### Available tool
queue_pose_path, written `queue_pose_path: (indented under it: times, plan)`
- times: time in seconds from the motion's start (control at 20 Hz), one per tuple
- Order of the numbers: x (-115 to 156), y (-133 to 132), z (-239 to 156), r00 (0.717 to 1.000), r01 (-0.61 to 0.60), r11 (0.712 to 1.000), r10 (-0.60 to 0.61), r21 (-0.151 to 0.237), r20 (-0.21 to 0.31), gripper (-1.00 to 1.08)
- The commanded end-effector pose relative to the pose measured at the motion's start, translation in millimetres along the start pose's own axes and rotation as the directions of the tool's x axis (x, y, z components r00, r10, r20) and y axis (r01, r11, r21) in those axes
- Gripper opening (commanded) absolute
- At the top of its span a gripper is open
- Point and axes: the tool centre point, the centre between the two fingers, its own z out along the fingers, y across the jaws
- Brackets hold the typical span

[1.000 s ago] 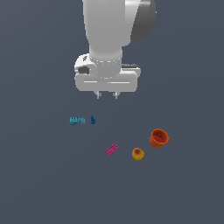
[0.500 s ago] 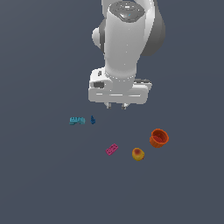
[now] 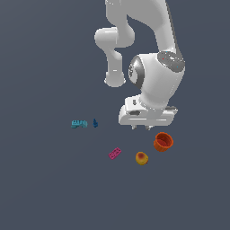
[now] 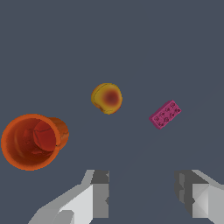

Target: Pick up a designated object from a clutter of objects.

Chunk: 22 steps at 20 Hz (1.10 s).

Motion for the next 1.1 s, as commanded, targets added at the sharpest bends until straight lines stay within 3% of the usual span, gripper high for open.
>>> queue_pose_path:
  times: [0.0,0.25,0.5,1.05]
  plan:
    - [2,-28,21,1.000,0.011,1.000,-0.011,-0.001,-0.012,0.28]
    - [0,-70,52,0.999,0.028,1.000,-0.028,0.004,-0.028,0.28]
    - [-4,-96,72,0.999,0.039,0.999,-0.039,0.010,-0.036,0.28]
    - [-6,-104,86,0.998,0.043,0.999,-0.043,0.012,-0.037,0.28]
